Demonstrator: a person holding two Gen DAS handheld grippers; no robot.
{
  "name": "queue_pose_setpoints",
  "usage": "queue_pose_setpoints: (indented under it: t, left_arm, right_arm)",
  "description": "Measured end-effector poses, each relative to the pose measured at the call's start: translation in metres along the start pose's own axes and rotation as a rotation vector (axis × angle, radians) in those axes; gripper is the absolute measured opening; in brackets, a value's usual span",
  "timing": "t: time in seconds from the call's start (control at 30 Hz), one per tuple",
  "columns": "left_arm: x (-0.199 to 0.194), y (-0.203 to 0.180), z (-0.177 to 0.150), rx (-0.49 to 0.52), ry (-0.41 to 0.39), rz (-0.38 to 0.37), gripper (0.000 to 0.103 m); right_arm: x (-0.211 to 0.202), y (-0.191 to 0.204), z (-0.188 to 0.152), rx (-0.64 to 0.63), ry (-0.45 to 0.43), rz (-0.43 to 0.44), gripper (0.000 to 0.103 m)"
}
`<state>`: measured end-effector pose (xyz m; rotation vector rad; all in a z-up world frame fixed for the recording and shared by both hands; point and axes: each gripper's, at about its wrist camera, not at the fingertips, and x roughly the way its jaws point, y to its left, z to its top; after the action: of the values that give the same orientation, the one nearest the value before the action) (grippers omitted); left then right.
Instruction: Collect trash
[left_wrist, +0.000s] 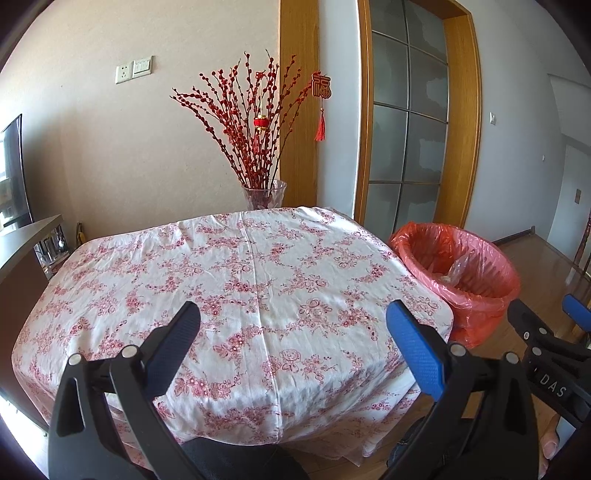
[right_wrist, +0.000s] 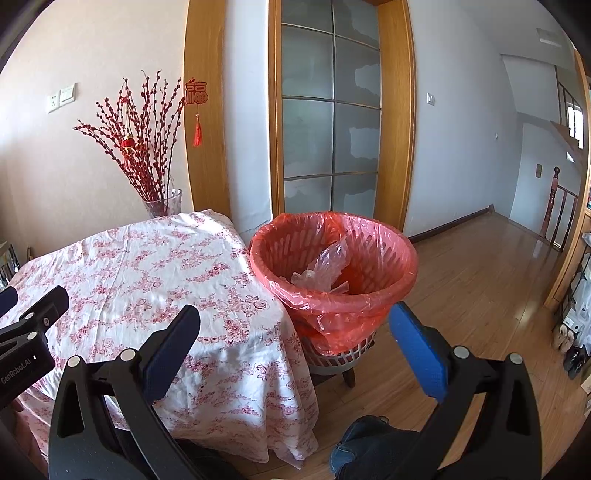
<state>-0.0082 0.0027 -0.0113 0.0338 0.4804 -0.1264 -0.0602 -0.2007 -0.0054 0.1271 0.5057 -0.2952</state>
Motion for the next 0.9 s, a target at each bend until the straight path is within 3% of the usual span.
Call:
queue_pose_setpoints:
  t: [0.9]
  left_arm:
    - [0.0052,0.0018,-0.0039,-0.008,0.021,0.017,0.099]
  right_arm:
    - [0.0038,0.0038,-0.0039,-0.006,0.011,0.011,0.101]
